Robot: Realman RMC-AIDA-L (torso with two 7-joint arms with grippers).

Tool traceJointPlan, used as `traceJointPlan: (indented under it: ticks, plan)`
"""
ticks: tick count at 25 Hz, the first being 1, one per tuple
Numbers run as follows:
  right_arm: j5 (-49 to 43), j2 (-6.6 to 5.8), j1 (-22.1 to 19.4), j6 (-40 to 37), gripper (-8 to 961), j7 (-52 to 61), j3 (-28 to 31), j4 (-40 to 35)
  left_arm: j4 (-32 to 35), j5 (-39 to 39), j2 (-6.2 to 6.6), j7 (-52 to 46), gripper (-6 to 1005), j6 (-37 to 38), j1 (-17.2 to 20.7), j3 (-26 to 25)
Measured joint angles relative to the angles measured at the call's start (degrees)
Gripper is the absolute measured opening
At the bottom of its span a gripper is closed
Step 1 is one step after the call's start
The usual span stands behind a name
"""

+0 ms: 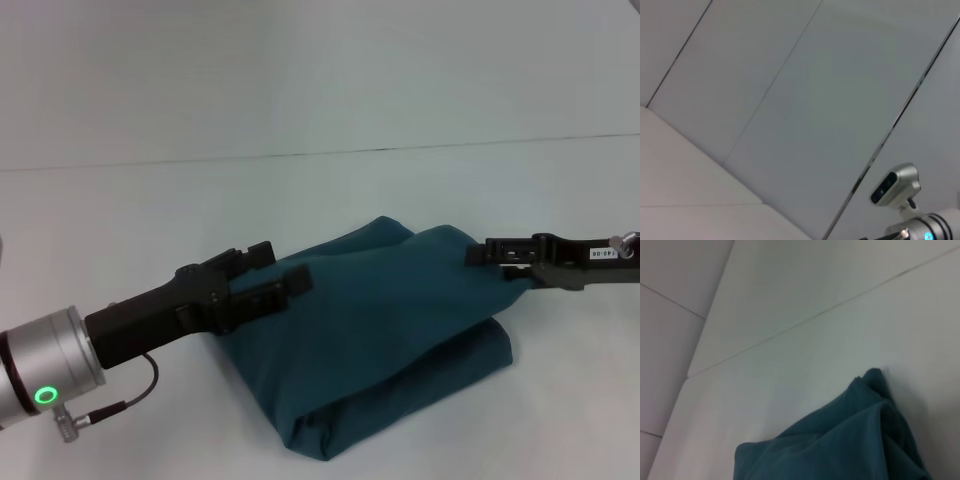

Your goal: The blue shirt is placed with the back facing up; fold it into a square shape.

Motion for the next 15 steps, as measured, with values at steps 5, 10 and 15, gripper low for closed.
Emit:
traceJointPlan:
  ticks: [5, 10, 15]
  plan:
    - [0.0, -0.01, -0.14, 0.1, 872, 1.82, 0.43, 0.88, 0.19, 1.12, 0.27, 0.29, 929, -1.41, -0.04, -0.46]
    - [-0.02, 0.0, -0.14, 0.78, 861, 2.49, 0.48, 2.03, 0.23, 1.15, 0.25, 1.03, 928, -1.86, 0.01, -0.65]
    - [0.38, 0.27, 0.16, 2.91, 849, 2.5, 0.6, 4.09, 0.17, 1.15, 0.14, 1.17, 926, -3.67, -0.17, -0.28]
